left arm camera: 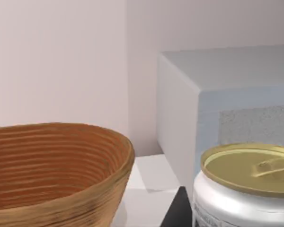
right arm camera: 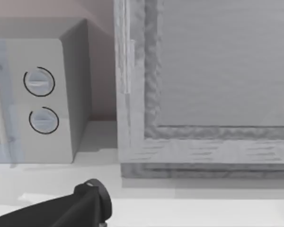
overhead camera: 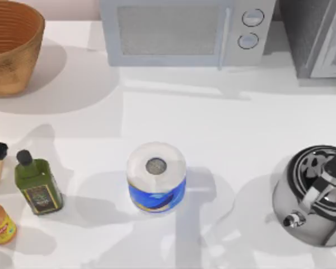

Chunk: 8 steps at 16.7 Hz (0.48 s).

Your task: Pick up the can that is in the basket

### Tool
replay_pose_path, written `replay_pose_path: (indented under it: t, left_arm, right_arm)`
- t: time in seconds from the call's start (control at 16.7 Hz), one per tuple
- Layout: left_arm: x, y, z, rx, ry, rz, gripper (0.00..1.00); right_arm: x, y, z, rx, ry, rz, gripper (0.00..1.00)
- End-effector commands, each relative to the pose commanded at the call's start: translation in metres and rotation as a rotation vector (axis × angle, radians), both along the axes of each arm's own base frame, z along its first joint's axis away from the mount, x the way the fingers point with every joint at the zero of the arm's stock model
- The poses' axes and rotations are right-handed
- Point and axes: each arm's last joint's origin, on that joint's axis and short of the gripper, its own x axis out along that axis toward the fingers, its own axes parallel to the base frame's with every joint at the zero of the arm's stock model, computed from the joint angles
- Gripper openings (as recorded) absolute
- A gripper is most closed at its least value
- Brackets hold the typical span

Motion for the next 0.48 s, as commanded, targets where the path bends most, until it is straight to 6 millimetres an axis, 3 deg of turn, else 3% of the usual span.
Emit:
replay_pose_path:
  t: [0.24, 0.48]
  left_arm:
    - [0.061, -0.004, 0.028, 0.009, -0.019, -0.229, 0.0]
    - [0.14, -0.011, 0.024, 0.02, -0.038, -0.489, 0.0]
  right_arm:
    - [0.0, 0.0, 0.0, 0.0, 0.0, 0.0, 1.0]
    - [0.0, 0.0, 0.0, 0.0, 0.0, 0.0, 1.0]
